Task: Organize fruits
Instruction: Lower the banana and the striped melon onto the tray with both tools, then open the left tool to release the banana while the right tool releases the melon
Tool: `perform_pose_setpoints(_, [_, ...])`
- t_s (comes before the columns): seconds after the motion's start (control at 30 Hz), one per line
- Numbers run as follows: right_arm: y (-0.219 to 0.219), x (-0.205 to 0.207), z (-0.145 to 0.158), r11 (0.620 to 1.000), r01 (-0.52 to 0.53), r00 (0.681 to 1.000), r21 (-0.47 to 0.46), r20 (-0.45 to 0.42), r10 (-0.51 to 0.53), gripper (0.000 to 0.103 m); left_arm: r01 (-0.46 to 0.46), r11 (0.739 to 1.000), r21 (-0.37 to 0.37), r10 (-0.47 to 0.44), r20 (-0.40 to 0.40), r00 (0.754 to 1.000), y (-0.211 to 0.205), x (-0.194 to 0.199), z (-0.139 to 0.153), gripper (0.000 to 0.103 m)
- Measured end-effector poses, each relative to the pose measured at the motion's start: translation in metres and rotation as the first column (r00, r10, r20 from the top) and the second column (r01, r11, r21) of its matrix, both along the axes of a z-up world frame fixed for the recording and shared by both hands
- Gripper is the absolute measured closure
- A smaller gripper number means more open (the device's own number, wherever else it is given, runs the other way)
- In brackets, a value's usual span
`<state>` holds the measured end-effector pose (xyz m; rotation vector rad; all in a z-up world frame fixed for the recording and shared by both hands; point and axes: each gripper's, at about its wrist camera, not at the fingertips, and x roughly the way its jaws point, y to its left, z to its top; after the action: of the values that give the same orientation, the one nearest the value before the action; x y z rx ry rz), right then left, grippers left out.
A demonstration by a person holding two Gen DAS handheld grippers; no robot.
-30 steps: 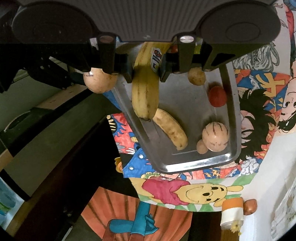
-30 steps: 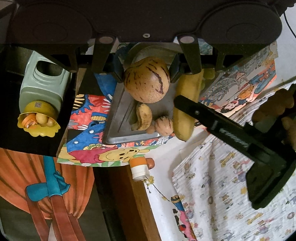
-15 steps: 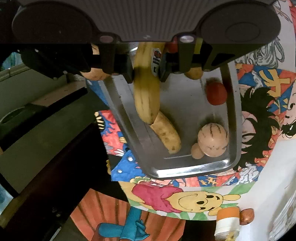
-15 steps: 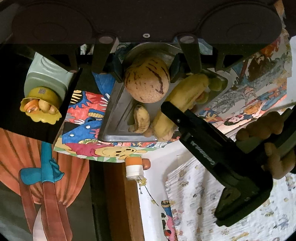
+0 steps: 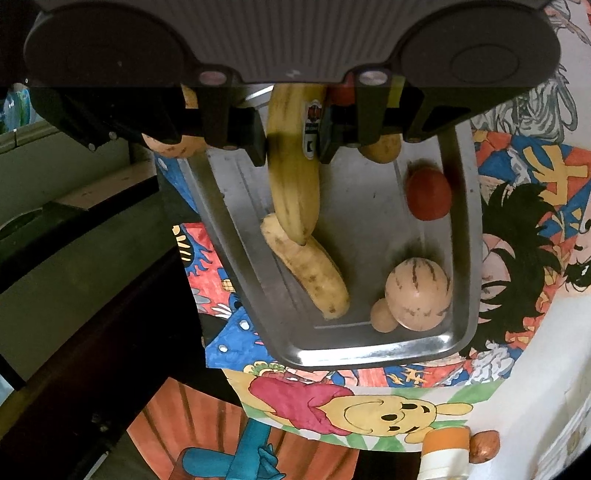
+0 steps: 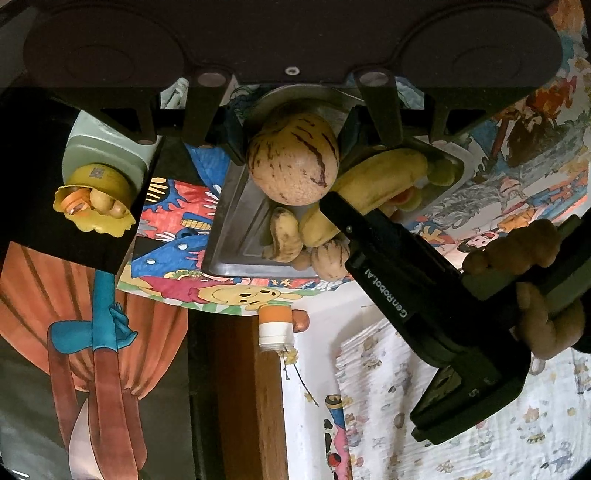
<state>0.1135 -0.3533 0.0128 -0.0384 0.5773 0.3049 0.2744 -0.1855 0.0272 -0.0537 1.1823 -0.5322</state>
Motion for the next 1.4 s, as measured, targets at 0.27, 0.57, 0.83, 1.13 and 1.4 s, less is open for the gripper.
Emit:
perform_pose_setpoints(0.27, [0.005, -0.004, -0.002, 0.999, 0.006, 1.0, -0.033, 0.018, -0.005, 0.047, 0.001, 1.0, -0.005, 0.0, 0.008, 1.0, 0.0, 0.0, -0.001, 0.069])
perform_pose_setpoints(0.57, [0.009, -0.005, -0.003, 0.999, 0.017, 1.0, -0.046, 0.025, -0.016, 0.047, -0.017, 1.0, -0.006, 0.017, 0.005, 1.0, 0.001, 0.0, -0.002, 0.065])
perform_pose_setpoints(0.83, [0.011, -0.006, -0.003, 0.999, 0.027, 0.999, -0.043, 0.025, -0.026, 0.045, -0.017, 1.0, 0.002, 0.017, 0.017, 1.0, 0.0, -0.002, 0.001, 0.062])
perform_pose_setpoints(1.13, [0.011, -0.006, -0.003, 0.999, 0.036, 0.999, -0.038, 0.022, -0.035, 0.046, -0.033, 0.999, -0.008, 0.033, 0.018, 0.999, 0.005, -0.001, 0.003, 0.048])
perform_pose_setpoints(1.4, [0.013, -0.012, 0.004, 0.998, 0.067, 0.996, -0.014, 0.051, -0.067, 0.044, -0.04, 0.999, -0.026, 0.041, 0.051, 0.998, 0.007, -0.008, 0.014, 0.028])
